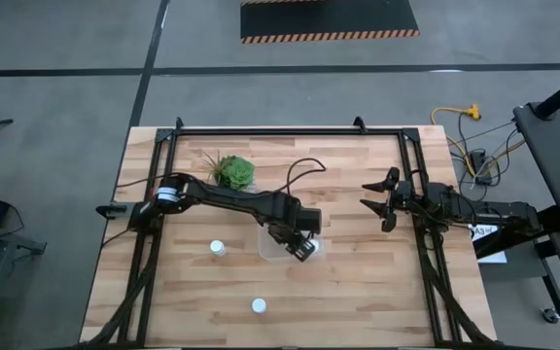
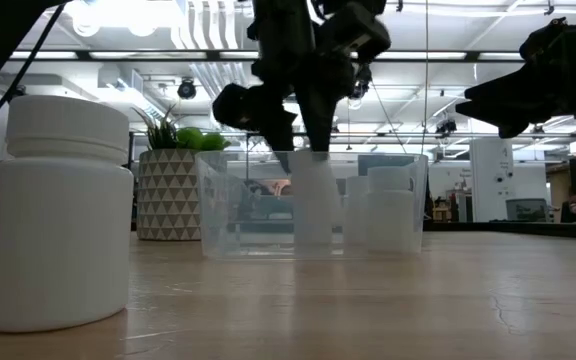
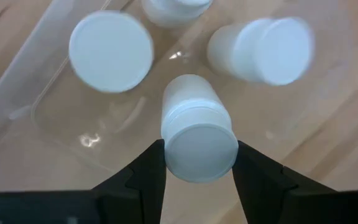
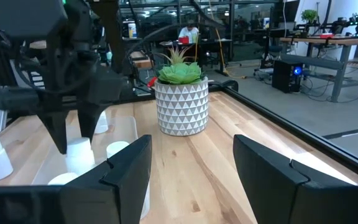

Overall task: Pick and place pill bottles into a basket
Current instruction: Put the white pill bottle into the transparent bin

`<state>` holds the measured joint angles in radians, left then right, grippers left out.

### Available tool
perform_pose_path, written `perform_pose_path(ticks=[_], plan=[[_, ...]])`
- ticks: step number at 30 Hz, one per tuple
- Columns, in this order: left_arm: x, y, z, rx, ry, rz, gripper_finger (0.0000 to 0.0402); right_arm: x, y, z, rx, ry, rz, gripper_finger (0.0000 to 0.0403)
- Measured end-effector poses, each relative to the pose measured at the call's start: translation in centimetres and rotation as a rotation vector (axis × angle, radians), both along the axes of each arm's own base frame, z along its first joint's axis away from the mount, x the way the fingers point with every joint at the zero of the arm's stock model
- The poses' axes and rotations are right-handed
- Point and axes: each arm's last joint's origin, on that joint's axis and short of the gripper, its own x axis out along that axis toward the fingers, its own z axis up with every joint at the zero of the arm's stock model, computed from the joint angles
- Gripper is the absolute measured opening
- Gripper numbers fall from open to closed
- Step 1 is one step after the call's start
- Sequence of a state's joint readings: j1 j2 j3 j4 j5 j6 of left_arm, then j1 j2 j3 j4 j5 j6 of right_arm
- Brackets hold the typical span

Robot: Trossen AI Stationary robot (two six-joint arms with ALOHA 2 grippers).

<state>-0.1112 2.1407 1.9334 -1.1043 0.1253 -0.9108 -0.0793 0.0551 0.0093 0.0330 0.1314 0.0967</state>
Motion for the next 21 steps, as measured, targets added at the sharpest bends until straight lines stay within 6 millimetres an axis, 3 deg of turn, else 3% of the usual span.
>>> perform_pose_path(ticks=[6, 21], plan=[[-0.5, -0.1, -1.3, -0.003, 0.049, -0.002, 0.0154, 0.0, 0.0, 0.0, 0.000, 0.000, 0.000, 0.0215], [0.0, -0.2, -1.9, -0.033, 0.003, 0.026, 0.0159, 0.0, 0.0, 0.0, 0.000, 0.000, 0.000, 0.0215]])
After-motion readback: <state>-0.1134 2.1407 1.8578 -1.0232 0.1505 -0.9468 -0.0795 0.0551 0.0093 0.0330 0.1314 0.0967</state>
